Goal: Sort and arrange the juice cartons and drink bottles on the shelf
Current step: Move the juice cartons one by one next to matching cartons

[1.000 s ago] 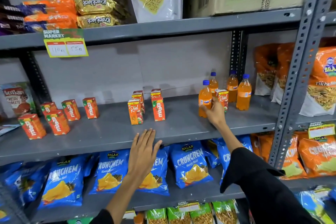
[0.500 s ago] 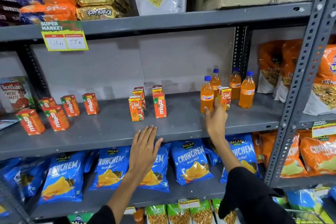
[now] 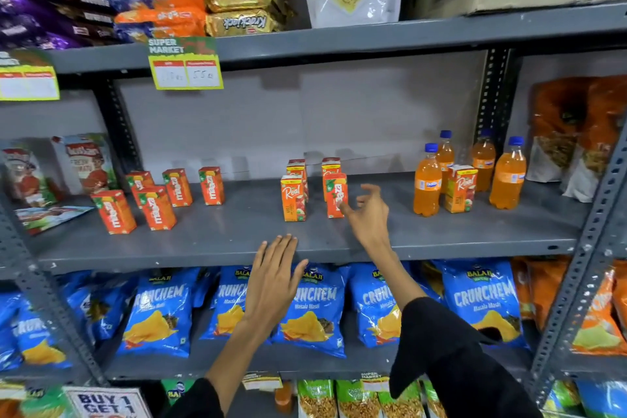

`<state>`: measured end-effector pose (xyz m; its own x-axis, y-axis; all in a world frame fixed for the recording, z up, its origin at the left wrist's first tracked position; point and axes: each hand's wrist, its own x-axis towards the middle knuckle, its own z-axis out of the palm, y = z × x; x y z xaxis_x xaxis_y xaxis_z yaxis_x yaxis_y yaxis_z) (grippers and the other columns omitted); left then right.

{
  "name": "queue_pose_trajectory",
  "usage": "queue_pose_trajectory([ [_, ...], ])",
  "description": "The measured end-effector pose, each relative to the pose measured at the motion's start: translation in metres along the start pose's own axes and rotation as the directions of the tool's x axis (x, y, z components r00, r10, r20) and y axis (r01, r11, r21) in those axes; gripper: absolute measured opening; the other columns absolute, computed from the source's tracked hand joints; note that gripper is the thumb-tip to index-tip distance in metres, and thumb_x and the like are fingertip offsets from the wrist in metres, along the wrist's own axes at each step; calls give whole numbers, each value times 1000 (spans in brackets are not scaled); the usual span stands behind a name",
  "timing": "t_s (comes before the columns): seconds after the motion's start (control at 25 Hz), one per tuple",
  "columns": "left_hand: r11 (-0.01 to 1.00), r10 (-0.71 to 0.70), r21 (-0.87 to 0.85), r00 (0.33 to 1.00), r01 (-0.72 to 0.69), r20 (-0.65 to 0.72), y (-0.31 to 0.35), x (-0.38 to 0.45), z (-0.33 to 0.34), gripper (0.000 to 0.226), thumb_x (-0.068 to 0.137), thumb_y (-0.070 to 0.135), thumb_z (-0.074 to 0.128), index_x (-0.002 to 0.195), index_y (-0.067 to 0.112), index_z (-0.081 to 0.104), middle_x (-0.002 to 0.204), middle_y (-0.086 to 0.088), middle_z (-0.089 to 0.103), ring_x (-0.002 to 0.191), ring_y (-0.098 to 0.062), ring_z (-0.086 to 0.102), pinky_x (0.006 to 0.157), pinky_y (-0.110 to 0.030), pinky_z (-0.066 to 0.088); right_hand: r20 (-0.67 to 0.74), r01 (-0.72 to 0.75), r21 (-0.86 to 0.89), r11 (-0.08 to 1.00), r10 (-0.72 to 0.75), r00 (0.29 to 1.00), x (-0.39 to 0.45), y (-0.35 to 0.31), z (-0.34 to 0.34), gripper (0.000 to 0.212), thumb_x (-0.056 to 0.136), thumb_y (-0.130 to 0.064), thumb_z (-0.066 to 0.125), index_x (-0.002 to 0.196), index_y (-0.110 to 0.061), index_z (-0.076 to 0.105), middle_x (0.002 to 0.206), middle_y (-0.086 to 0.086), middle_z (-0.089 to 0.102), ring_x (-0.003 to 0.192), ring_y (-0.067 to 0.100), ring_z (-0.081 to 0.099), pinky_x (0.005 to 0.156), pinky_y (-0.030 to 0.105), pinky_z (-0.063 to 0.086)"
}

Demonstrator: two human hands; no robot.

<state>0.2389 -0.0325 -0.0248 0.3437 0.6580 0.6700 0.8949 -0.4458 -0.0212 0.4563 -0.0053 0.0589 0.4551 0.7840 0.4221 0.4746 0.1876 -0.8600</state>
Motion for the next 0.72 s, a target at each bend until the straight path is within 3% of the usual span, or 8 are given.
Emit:
queue_pose_trajectory([
  [0.08,998,-53,22,998,52,23,-18,-1,-2,65,107,51,24,141,6,56,143,-9,60,134,-27,54,115,-46,33,27,-34,-32,999,34,999,5,-4,17,77,75,-27,85,132,-2,40,121,19,58,114,31,57,85,28,44],
  [0.2,994,-89,72,995,85,54,-40,-2,-2,64,104,51,29,142,7,55,144,-9,59,136,-27,53,118,-43,26,16,-120,-141,983,123,992,13,-9,39,88,68,-36,88,130,-1,36,132,22,48,126,38,47,102,43,43],
  [0.28,992,-95,91,993,89,67,-45,-1,-3,64,104,52,29,142,8,55,144,-8,59,136,-26,52,118,-42,25,-20,-181,-232,956,182,983,19,-12,50,91,68,-42,87,130,-2,34,134,23,47,127,40,46,104,48,42],
  [0.56,991,-76,113,994,66,79,-46,-2,-3,64,104,53,29,142,9,55,144,-7,60,137,-24,53,117,-45,38,-78,-183,-223,957,169,983,16,-10,48,70,73,-28,82,122,-3,38,125,23,51,119,40,50,98,50,46],
  [0.72,993,-56,108,997,50,56,-56,-3,-8,62,104,51,31,140,8,57,141,-8,62,133,-26,56,114,-46,42,-134,-81,-202,976,54,990,-9,-19,45,62,72,-29,82,114,-6,43,113,17,55,105,34,56,85,46,51],
])
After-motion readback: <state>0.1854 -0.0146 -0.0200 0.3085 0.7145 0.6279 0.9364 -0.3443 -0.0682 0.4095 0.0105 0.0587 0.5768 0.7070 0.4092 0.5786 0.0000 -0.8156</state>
